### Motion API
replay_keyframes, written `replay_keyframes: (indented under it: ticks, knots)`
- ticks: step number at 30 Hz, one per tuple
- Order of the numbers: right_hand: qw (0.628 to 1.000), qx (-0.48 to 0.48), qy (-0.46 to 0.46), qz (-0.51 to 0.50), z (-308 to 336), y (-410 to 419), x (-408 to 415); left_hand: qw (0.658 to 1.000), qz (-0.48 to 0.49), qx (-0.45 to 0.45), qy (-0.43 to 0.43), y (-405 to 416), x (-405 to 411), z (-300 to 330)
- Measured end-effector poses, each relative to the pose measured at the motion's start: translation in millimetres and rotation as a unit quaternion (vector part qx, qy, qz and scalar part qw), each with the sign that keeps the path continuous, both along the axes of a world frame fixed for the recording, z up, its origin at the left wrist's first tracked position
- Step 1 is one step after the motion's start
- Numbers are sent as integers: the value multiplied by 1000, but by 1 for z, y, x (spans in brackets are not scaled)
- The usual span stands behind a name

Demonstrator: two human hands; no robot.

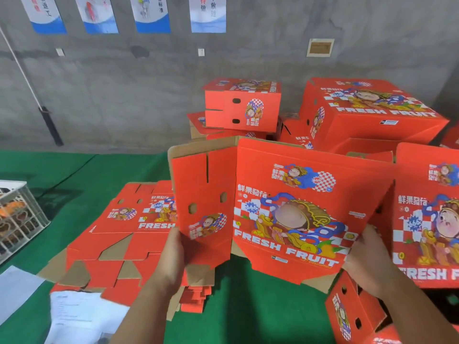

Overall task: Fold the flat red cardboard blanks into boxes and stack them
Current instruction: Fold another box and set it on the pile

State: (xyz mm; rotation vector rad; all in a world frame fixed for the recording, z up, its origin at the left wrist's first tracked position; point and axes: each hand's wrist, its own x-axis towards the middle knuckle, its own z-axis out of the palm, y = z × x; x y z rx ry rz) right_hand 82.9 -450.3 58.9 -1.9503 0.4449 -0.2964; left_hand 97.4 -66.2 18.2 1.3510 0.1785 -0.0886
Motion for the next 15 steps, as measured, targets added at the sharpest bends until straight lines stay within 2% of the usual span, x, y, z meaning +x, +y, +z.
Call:
replay_keyframes:
  ticks: [2,5,7,10,14,15]
  knots:
    - [1000,0,-1,3,-6,7,0,1000,1,-2,5,-9,-3,0]
    - [998,57,-34,15,8,20,-10,986,158,-2,61,-9,-8,-1]
    - [995,83,-43,39,10,16,-13,974,209,9,82,4,-7,-2]
    - [983,171,-33,60,13,18,-15,979,176,35,95,13,-7,-3]
    - [971,236,6,34,-4,2,1,987,142,35,67,17,-7,1]
    - [972,233,-8,27,-8,-3,3,989,134,32,58,18,-6,1]
